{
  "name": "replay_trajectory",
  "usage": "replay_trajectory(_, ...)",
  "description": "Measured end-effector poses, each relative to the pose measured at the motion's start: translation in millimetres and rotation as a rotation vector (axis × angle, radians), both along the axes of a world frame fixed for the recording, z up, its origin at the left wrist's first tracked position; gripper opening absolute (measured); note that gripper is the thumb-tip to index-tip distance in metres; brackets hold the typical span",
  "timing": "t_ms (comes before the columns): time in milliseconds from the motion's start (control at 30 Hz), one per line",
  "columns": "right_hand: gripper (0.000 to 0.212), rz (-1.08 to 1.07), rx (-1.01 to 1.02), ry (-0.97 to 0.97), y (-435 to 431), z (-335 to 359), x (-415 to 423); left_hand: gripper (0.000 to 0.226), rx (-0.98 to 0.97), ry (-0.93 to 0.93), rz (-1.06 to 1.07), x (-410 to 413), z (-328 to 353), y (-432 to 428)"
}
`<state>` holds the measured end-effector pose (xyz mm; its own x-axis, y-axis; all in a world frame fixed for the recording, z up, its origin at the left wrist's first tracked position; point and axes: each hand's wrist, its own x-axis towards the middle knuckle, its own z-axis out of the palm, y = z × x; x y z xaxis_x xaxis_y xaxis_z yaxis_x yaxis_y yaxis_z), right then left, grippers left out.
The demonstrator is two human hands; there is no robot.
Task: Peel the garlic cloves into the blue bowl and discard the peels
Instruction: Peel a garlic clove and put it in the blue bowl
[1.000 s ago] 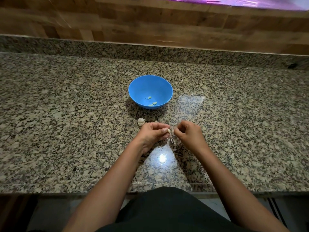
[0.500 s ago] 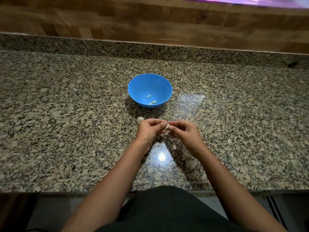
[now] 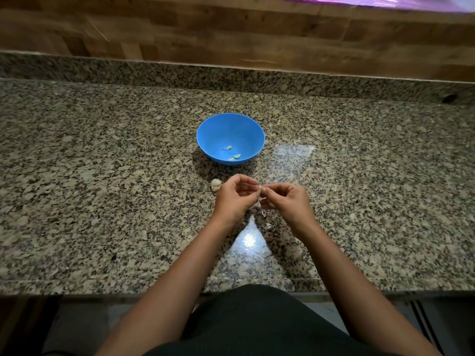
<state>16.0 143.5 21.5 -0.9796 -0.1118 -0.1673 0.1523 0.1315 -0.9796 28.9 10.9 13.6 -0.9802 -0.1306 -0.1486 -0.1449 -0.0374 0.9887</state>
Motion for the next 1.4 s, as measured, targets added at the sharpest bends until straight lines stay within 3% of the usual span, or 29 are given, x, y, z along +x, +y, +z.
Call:
replay_trajectory(133,0.011,0.006,0.084,0.026,-1.6,1.8,-2.7,0.015,-0.283,0.101,-0.022,0.9,2.0,1.0)
replay_trajectory(300,0.012,-0.016,0.046,-0.018,-2.9,3.7,-3.5,0.016,-0.455,0.221,-0.055,1.8,4.1,1.0)
replay_trajectory(667,0.009,-0.070,0.061,0.025,-3.7,-1.0,-2.1,0.015,-0.482,0.251,-0.084,3.0,-0.7,1.9)
replay_trajectory(833,0.011,-0.032,0.014,-0.019,-5.1,0.0,-1.9,0.018,-0.384,0.211,-0.022,3.0,2.3,0.6)
replay_trajectory(1033,0.007,0.008,0.030,-0.005,-2.9,6.7,-2.2,0.024,-0.417,0.217,-0.041,-1.0,5.9,-4.6)
replay_trajectory(1400,0.008,0.012,0.078,-0.015,1.4,6.5,-6.4,0.018,-0.708,0.344,-0.106,0.0,4.5,0.0)
